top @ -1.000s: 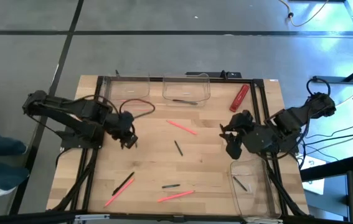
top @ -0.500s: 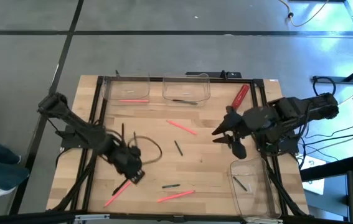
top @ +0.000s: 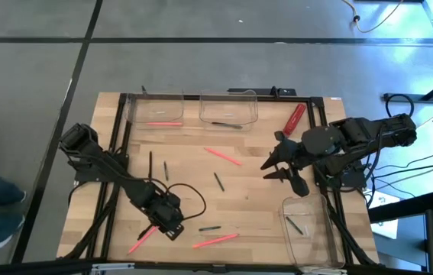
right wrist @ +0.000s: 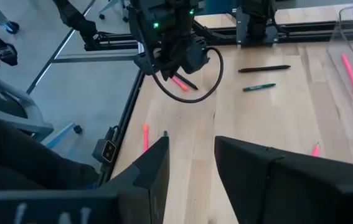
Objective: Sort crayons/erasers/pens/pencils in bins
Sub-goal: Put the pink pencil into the top left transparent bin
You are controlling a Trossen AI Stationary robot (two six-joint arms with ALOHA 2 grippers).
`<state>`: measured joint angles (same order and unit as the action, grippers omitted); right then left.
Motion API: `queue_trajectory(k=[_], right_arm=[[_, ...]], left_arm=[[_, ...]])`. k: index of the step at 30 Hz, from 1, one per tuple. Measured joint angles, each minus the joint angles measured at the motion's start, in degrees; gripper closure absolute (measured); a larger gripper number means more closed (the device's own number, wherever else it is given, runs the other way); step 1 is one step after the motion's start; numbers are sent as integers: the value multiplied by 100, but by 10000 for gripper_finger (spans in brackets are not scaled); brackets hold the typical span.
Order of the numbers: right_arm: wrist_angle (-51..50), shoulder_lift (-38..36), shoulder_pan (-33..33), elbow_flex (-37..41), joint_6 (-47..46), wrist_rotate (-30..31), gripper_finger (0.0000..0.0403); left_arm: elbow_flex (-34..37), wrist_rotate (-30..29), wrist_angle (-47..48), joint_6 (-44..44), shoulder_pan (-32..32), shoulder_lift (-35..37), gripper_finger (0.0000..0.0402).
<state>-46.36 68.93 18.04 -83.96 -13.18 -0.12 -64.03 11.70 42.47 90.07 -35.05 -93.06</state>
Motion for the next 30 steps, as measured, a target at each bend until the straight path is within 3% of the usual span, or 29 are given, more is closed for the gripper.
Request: queue_trajectory(k=[14, 21, 30], right_arm=[[3, 0, 0, 0, 25, 2, 272], [5, 0, 0, 2, 23, 4, 273], [5, 0, 0, 2, 23, 4, 273]], left_arm=[[0, -54, 240, -349, 3, -89, 331], [0, 282, 205, -620, 112, -266, 333], [0, 47, 181, -670, 144, -267, 336]])
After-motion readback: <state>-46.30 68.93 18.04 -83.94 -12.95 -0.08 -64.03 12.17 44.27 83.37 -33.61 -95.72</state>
